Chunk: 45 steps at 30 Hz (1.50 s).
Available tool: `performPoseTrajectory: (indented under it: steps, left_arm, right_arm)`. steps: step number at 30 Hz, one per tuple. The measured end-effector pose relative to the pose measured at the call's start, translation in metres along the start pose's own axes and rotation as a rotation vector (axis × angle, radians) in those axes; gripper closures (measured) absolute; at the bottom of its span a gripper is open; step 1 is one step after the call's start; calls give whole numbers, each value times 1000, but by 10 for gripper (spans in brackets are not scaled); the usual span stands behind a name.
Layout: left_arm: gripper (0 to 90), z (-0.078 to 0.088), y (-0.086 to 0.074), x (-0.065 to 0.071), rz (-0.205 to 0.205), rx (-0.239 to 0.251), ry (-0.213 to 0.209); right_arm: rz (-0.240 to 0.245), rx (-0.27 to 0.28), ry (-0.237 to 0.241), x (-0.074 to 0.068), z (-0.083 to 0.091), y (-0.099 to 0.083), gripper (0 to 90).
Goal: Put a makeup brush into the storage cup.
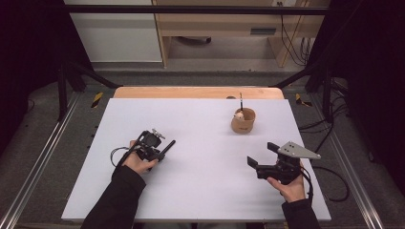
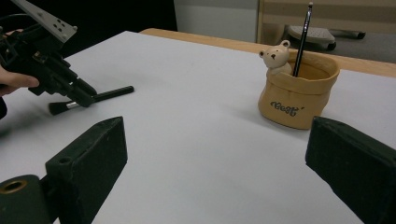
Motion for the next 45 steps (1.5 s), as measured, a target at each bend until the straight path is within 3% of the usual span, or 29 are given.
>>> performPoseTrajectory:
  steps: [11,22,29,40,45]
  left_arm:
    - [702,-1,2,1,-3,-57,-16]
    - [774,-1,2,4,-47,-76,-16]
    - [781,-1,2,5,-61,-75,-17]
    - [786,1,2,8,-119,-73,-13]
    - [787,7,4,11,-128,-48,-13]
  right_arm:
    - [13,-7,5,0,0,-1,61]
    - [12,-9,6,-1,0,-1,61]
    - [12,-10,7,-1,0,-1,61]
    - [11,-9,11,-1,0,-1,64]
    - [11,-6,11,-1,0,0,64]
Point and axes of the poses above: each handheld gripper's, and its own axes: z roughly backward along the jaws, y roughly out of its top, x roughly to its right, the point moved 10 cm from there along -z, roughly forward along the jaws, and after that the axes turned 5 degrees about x, right-handed, at the moved point
